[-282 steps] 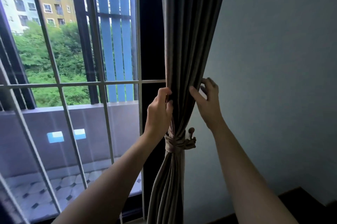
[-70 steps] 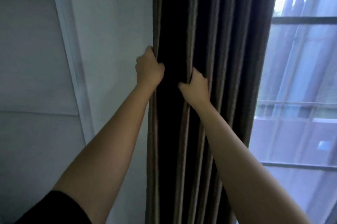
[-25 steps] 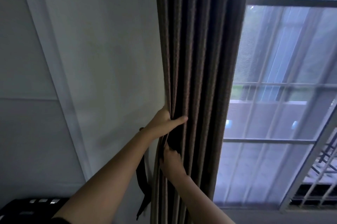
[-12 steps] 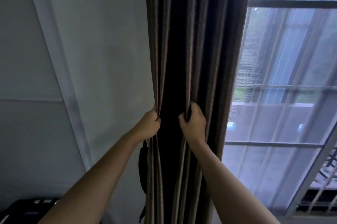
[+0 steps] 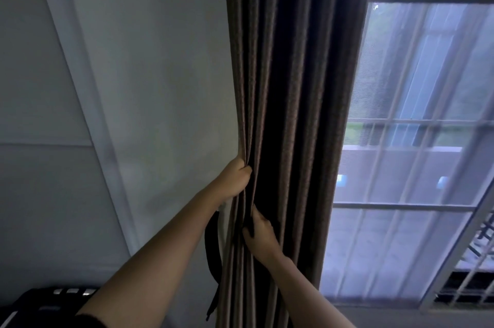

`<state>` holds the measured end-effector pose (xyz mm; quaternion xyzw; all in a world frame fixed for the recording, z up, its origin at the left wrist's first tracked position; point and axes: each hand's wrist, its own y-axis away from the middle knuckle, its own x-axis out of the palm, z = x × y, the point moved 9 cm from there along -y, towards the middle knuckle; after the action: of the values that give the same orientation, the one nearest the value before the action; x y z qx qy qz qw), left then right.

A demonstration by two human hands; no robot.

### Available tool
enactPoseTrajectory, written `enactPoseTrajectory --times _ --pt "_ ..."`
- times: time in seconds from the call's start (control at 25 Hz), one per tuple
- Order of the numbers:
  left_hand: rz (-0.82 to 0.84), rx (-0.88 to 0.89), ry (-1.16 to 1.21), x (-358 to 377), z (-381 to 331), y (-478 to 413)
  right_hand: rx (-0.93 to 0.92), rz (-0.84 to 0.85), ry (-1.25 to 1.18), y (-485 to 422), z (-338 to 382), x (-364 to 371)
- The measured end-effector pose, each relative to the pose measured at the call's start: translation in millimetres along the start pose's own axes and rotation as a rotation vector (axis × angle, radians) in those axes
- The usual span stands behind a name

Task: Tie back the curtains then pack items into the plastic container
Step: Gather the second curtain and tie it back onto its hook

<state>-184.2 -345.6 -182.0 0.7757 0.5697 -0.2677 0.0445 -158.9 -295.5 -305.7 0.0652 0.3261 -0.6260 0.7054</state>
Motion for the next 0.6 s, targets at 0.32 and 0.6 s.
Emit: enactPoseTrajectory --times 0.32,0.6 --pt "0.05 -0.063 -0.011 15.4 -1.7 -3.3 0.062 0.125 0.577 -14.0 -8.6 28.8" --pt "-0.159 -0.037 -0.114 -14.6 9.1 -4.0 -0.229 -0.693 0.197 5.0 51.1 -103.5"
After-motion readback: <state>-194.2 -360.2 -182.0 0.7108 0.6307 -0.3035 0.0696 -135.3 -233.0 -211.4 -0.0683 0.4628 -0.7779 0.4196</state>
